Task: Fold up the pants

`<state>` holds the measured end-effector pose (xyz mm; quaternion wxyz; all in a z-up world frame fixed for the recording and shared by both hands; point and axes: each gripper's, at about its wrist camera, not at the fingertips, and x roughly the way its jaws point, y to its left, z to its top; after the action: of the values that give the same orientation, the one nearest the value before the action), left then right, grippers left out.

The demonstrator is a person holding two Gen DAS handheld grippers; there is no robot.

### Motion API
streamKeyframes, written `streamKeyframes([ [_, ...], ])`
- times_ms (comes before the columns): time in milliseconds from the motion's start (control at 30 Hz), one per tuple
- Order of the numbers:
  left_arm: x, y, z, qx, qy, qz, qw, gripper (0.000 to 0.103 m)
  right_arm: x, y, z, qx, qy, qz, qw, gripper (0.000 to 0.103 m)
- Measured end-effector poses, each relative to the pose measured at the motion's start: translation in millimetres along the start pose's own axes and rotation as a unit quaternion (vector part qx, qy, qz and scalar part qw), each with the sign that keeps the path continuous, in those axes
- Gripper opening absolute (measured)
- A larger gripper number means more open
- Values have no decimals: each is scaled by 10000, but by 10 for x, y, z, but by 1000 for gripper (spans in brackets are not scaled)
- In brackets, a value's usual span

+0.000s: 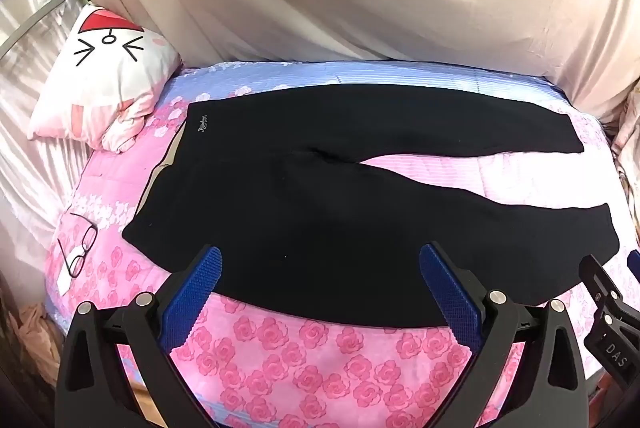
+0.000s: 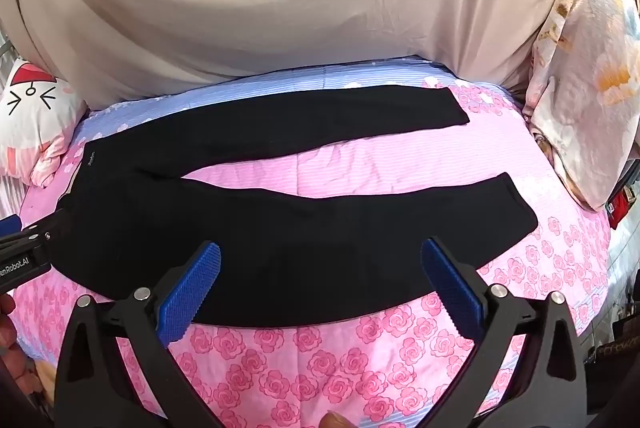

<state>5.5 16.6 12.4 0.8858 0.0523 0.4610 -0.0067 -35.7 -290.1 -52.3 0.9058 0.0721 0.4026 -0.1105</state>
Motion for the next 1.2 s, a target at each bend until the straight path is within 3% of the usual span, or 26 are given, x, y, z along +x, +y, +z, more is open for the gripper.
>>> streamKeyframes([
  [1200, -31, -72, 8, 124, -24, -24, 9999, 98, -12, -71, -45, 39, -70, -16, 10000, 98],
])
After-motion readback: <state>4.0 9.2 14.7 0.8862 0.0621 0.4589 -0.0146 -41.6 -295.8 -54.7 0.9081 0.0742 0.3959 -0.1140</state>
